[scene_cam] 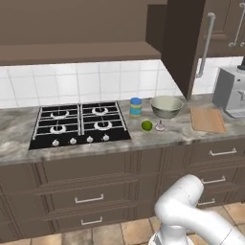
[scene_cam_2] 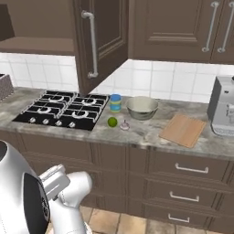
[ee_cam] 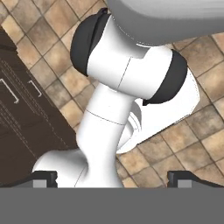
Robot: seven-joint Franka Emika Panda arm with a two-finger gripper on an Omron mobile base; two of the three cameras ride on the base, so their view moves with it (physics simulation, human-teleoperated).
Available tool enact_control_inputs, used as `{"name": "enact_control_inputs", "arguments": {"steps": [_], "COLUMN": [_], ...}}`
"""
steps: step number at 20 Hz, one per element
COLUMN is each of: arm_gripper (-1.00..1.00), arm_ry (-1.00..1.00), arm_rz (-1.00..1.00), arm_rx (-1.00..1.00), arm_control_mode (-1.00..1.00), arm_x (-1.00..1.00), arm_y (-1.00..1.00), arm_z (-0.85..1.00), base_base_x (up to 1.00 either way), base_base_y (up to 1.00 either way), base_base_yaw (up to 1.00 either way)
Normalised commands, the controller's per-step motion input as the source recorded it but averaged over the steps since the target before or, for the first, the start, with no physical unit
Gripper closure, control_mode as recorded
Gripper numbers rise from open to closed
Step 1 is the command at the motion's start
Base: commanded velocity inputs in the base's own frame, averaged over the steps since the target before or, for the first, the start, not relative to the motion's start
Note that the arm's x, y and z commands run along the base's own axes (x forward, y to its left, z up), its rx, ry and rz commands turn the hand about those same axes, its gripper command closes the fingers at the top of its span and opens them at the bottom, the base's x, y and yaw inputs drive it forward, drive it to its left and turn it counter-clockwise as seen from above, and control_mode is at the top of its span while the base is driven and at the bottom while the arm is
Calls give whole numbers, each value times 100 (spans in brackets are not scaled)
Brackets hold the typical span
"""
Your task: Open the cabinet. Place the bowl and condiment on the counter. Then place the lime and garlic on the cutting board.
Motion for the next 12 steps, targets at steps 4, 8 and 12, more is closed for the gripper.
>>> {"name": "enact_control_inputs", "arguments": {"steps": [4, 8, 12], "arm_gripper": [-100, -100, -100], "arm_ry": [0, 0, 0], "arm_rz": [0, 0, 0], "arm_rx": [0, 0, 0], "arm_control_mode": [100, 100, 100], "arm_x": [0, 0, 0], "arm_y": [0, 0, 0], "arm_z": [0, 0, 0], "base_base_x": [68, 40, 16], "base_base_y": [-34, -62, -83], "base_base_yaw": [0, 1, 4]}}
